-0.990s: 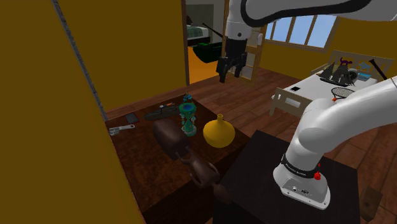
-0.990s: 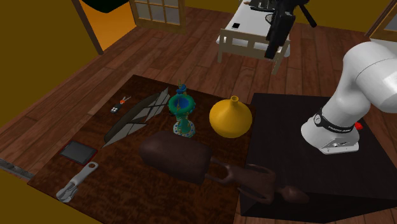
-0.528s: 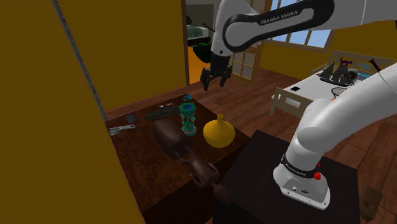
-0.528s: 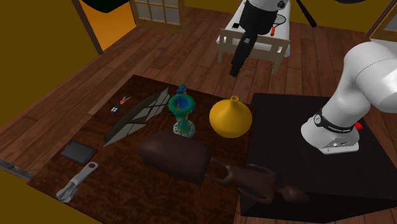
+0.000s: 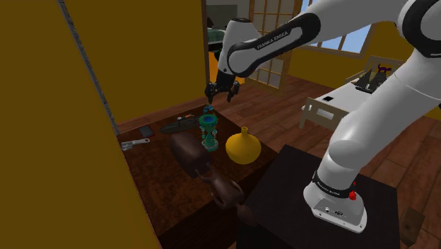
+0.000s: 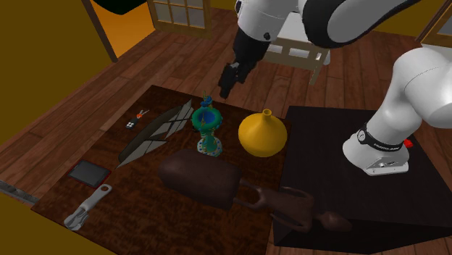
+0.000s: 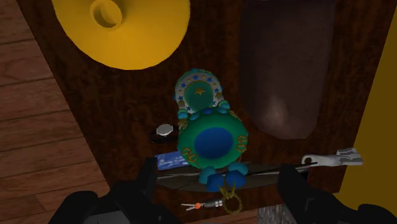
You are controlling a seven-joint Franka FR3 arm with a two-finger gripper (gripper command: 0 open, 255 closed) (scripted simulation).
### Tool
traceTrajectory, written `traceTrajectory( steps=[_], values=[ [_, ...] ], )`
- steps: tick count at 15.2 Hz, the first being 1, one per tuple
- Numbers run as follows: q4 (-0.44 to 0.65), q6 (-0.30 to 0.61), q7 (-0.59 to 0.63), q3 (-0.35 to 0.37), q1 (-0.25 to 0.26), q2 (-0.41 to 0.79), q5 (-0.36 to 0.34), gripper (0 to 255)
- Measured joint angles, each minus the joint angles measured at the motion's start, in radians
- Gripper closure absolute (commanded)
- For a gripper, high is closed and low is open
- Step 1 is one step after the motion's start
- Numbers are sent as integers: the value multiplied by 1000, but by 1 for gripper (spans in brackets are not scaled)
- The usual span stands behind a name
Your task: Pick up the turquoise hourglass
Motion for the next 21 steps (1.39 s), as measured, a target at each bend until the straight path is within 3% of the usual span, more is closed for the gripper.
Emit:
traceTrajectory(
  steps=[6, 14, 15, 21],
  values=[
    [91, 200, 142, 27, -42, 207, -70, 0],
    [67, 314, 190, 33, -47, 287, -111, 0],
    [65, 318, 191, 33, -48, 290, -112, 255],
    [63, 324, 192, 33, -48, 292, -114, 255]
  ],
)
